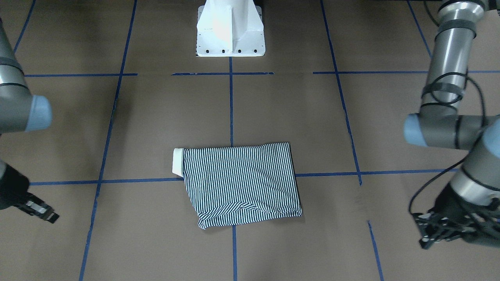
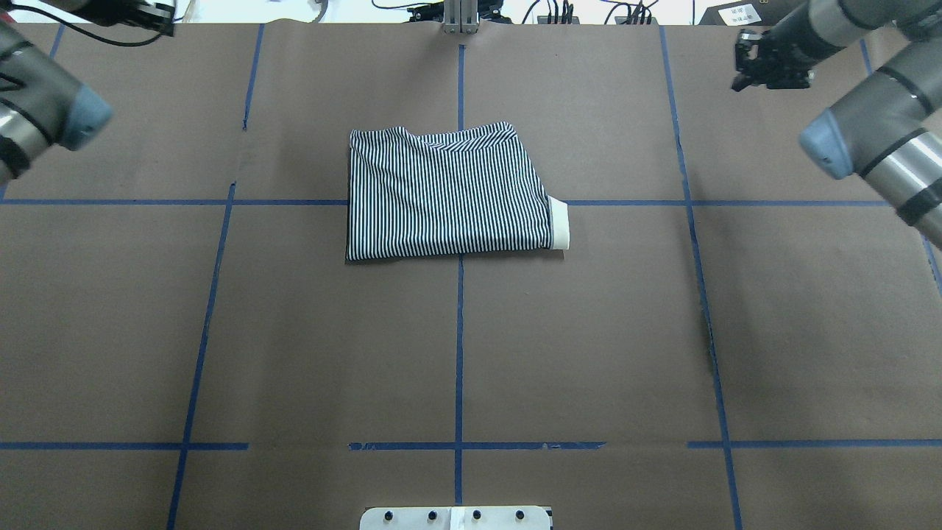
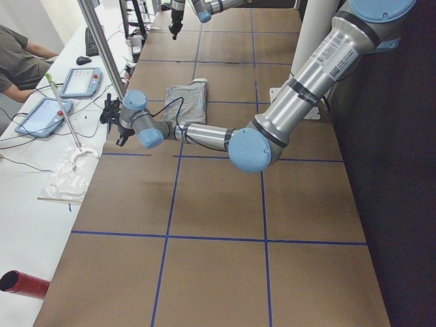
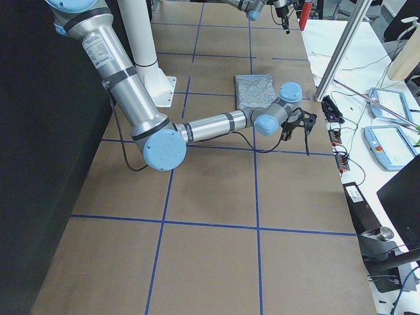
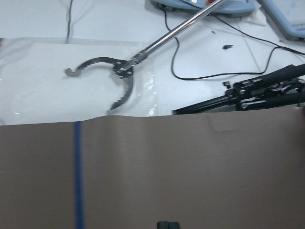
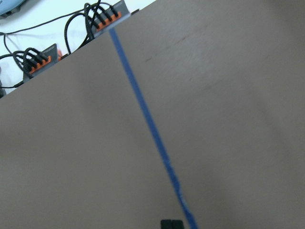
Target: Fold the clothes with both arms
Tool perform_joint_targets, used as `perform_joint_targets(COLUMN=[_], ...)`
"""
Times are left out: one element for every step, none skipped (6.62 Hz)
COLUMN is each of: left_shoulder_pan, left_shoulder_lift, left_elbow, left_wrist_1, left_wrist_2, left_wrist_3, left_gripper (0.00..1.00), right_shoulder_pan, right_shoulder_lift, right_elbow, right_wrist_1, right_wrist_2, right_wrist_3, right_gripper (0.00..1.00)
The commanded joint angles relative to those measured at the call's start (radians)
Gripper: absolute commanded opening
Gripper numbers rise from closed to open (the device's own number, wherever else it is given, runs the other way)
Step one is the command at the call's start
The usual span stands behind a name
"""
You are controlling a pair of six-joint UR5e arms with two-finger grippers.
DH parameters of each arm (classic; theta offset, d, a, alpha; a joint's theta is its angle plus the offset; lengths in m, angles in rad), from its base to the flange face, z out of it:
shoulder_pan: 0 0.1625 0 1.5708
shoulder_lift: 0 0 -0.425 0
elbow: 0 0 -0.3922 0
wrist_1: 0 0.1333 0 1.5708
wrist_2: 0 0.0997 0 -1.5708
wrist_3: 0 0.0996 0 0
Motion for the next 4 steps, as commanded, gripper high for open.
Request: perform_joint_targets(left_shoulder_pan=[-0.222,-0.254,-0.26,-0.265], left_shoulder_lift=[0.183,0.303,0.339,0.336], left_elbow=[-0.139,-0.237,-0.267,-0.279], left_wrist_1=[0.004,0.004,0.045,0.196], left_wrist_2=[-0.279,-0.324,-0.326,-0.317], left_wrist_3=[0.139,0.148,0.197,0.376], left_gripper=[0.28,0.44,0.47,0.62], right_shoulder_pan=[0.161,0.22,0.266,0.301], right_shoulder_lift=[-0.167,-0.215,-0.234,-0.273], right_elbow=[0.036,0.036,0.036,0.059], right_wrist_1=[-0.009,-0.012,-0.082,-0.174], right_wrist_2=[0.033,0.075,0.106,0.122], right_wrist_3=[-0.46,-0.564,-0.682,-0.826], right_gripper=[0.06,0.12,0.97,1.0])
